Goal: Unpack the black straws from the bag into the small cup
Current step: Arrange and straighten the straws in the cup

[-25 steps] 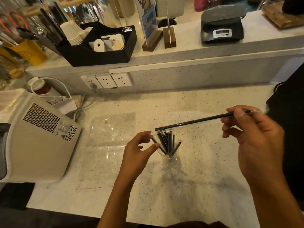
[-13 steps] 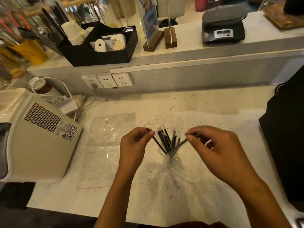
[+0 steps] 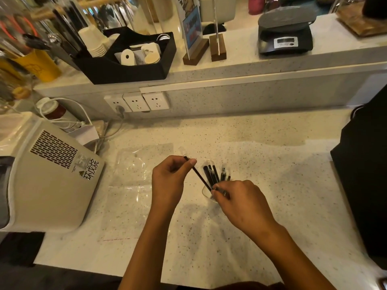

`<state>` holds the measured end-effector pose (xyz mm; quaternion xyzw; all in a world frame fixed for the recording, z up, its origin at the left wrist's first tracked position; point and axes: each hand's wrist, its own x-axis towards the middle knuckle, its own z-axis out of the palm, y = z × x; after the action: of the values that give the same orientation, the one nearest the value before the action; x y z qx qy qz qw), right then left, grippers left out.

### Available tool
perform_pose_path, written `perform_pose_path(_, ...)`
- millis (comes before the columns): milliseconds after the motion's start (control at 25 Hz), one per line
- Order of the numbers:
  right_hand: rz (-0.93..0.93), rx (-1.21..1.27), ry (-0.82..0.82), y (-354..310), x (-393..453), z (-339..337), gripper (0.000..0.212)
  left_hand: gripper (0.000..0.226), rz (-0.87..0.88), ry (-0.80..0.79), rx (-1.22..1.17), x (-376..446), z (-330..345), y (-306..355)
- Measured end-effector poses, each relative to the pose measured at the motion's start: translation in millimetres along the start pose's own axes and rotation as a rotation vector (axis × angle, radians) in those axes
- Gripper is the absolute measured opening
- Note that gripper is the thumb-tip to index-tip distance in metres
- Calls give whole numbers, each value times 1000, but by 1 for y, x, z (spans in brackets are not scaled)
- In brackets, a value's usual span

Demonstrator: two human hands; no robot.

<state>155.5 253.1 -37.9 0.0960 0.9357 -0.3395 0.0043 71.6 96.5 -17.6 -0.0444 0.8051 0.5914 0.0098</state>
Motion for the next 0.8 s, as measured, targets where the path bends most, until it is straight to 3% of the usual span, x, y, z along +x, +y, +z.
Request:
perform_pose_path(320,12,78,-67,10,2,7,26,7,3,-5,-23,-3,-1,2)
perform_pose_path(480,36,240,-62,11,-2,4,36,11,113,76,-111,-1,-27,30)
perform_pose_path(640,17,428,70,3,-9,-5,24,13,161,195,-355,-4,-60,63)
perform_pose_path(800,-5,552,130,-20,-16,-20,17,23,158,225,-425,-17,-68,79)
